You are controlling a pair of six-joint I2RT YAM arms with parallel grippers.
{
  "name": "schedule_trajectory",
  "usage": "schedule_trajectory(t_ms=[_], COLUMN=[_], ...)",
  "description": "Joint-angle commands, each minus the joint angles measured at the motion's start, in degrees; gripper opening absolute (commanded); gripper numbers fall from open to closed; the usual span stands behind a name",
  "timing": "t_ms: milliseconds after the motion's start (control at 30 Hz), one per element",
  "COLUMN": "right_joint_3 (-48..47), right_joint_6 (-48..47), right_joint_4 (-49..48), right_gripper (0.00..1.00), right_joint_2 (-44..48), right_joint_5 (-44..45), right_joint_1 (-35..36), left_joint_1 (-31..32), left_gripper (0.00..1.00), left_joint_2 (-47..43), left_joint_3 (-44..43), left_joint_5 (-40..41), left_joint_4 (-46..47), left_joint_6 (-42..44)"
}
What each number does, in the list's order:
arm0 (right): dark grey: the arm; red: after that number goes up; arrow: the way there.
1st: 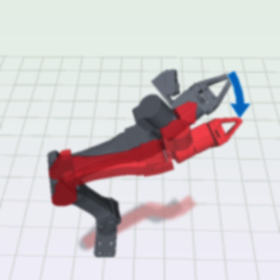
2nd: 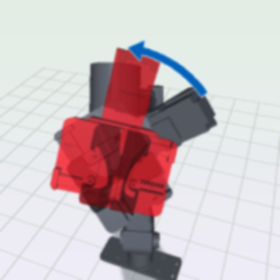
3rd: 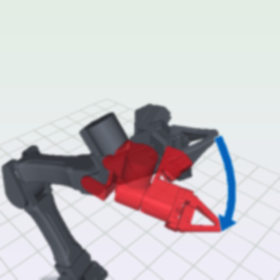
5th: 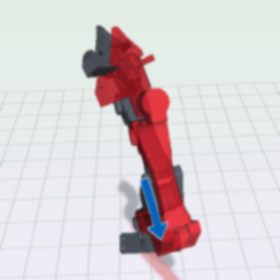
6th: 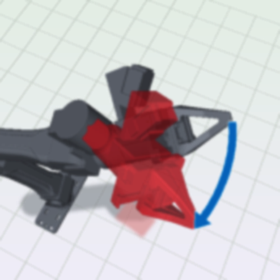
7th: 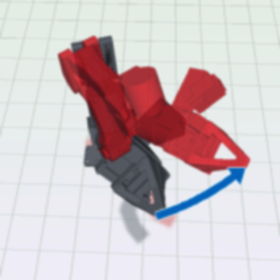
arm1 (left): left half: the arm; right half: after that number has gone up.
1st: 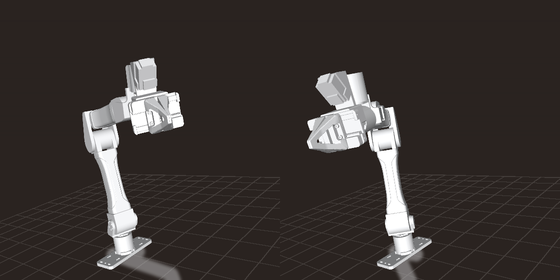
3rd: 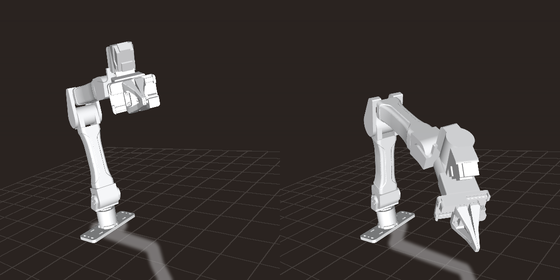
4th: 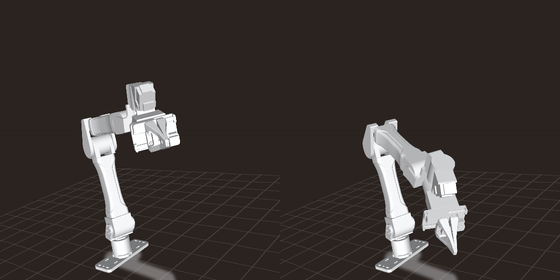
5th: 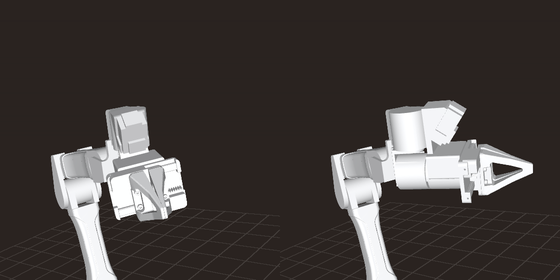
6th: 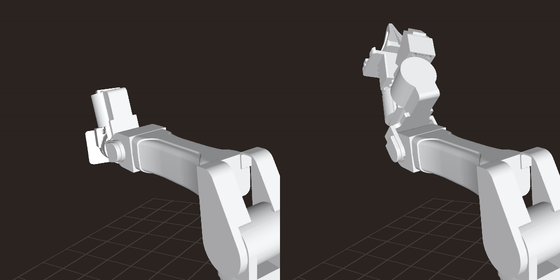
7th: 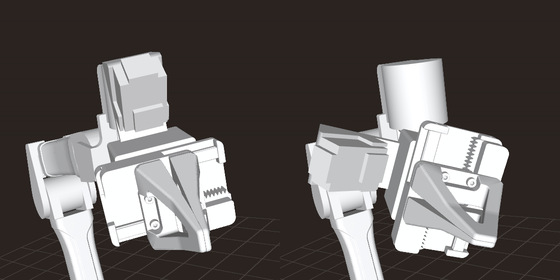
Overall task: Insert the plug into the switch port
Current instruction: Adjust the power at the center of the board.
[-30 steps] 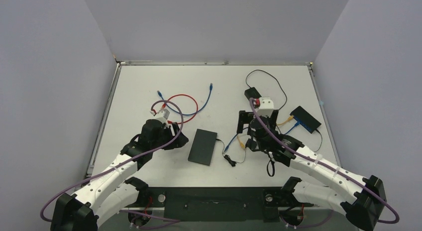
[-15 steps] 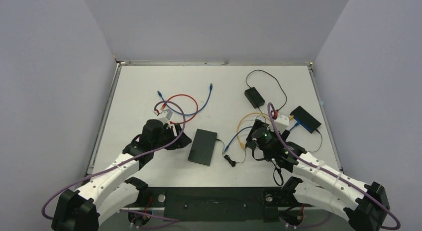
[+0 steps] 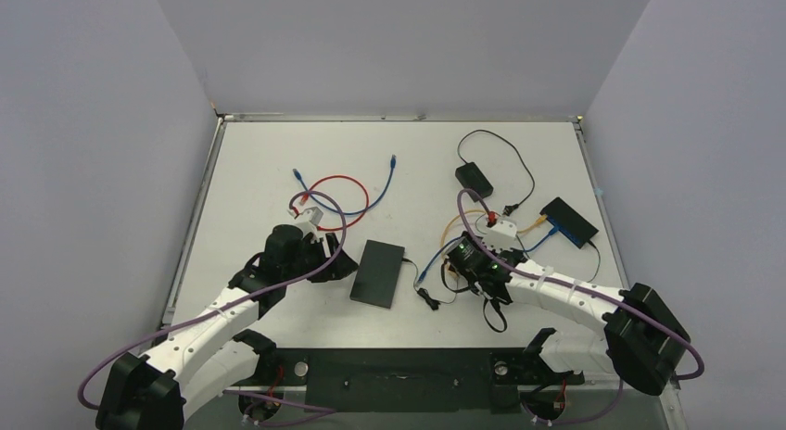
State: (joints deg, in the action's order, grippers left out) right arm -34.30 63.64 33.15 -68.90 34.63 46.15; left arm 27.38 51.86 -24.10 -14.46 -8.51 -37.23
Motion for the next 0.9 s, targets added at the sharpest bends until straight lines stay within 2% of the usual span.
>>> schedule_trajectory(t_ms=[0, 467, 867], right_joint_3=[-3.58, -6.12, -6.00], right_joint_6=[1.93, 2.39, 3.57], right_joint_4=[-3.07, -5.65, -6.69], right_gripper=[0.89, 0.86, 0.78], right_joint_2=[-2.83, -8.35, -10.54], right_joint_5=[0.66, -0.10, -0.02], right_joint_1=[-0.07, -0.12, -0.17], left_joint_1=[-0.31, -0.31, -0.13], left_gripper=[0.61, 0.61, 0.61], left_joint_2=[-1.14, -1.01, -0.91], left_joint_3=[-0.08, 0.20, 0.41], left_joint_5=[-1.44, -1.77, -1.98], left_joint_4=[2.87, 3.23, 3.15], left_joint_6=[0.59, 0.80, 0.93])
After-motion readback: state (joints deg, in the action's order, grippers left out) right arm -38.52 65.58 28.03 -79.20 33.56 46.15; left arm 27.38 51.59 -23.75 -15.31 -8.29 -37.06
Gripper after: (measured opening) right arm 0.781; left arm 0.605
